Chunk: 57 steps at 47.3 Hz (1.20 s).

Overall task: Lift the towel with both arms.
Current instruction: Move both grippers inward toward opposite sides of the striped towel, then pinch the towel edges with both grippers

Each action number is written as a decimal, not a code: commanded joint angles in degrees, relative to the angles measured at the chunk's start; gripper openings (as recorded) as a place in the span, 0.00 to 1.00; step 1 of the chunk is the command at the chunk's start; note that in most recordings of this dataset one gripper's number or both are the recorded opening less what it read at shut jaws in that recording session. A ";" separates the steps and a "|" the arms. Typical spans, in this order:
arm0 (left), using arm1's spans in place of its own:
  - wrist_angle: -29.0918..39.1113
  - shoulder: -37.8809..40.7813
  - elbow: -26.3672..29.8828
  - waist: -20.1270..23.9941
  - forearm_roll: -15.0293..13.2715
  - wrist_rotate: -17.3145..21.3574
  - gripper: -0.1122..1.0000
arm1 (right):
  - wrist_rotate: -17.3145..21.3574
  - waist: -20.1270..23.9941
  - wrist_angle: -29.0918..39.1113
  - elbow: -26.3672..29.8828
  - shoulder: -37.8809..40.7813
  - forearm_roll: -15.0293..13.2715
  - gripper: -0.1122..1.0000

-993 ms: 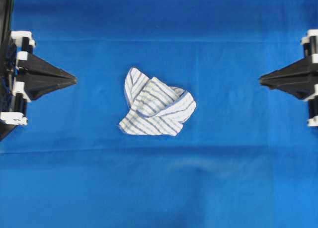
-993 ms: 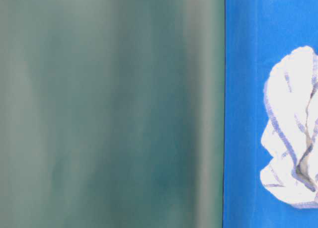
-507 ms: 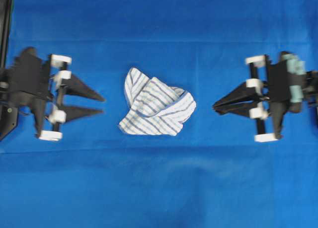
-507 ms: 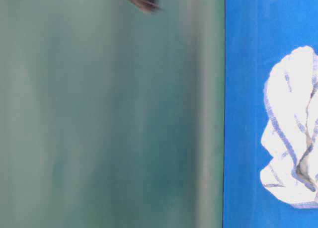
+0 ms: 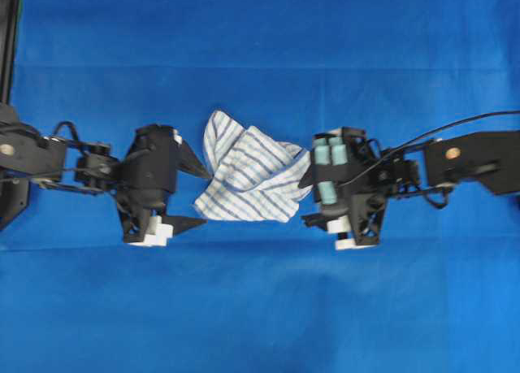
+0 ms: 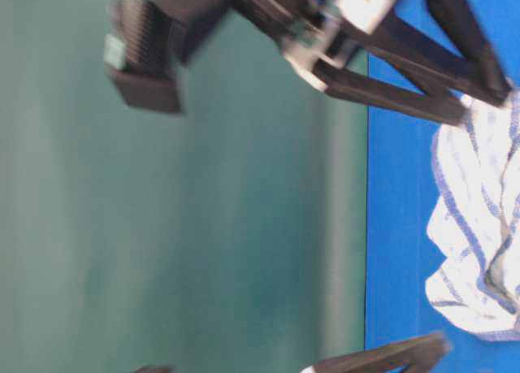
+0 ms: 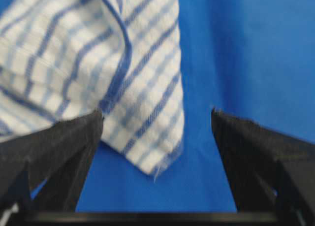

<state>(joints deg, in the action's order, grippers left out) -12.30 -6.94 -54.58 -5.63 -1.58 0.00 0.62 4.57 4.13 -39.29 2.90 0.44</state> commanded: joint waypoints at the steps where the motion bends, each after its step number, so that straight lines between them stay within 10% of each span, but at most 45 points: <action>1: -0.53 2.72 1.85 -0.09 0.00 0.09 0.92 | 0.00 0.18 -0.26 2.29 1.32 0.18 0.67; 27: -0.97 12.57 4.66 2.29 -0.09 0.18 0.87 | 0.00 -0.35 -2.72 5.01 8.44 0.09 0.67; 35: -0.62 12.57 4.83 3.08 -0.09 0.18 0.52 | -0.09 -1.58 -3.16 5.10 8.53 0.18 0.57; 42: -0.26 12.13 4.66 3.16 -0.09 0.18 0.17 | -0.09 -2.02 -2.90 5.01 8.17 0.18 0.20; 57: 10.11 0.88 7.56 3.25 -0.09 -0.70 0.15 | -0.18 -2.02 2.20 5.63 -0.35 0.18 0.15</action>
<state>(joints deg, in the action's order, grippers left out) -4.75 -1.32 -49.04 -2.37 -1.58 -0.70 0.44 2.64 5.01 -35.16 7.21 0.44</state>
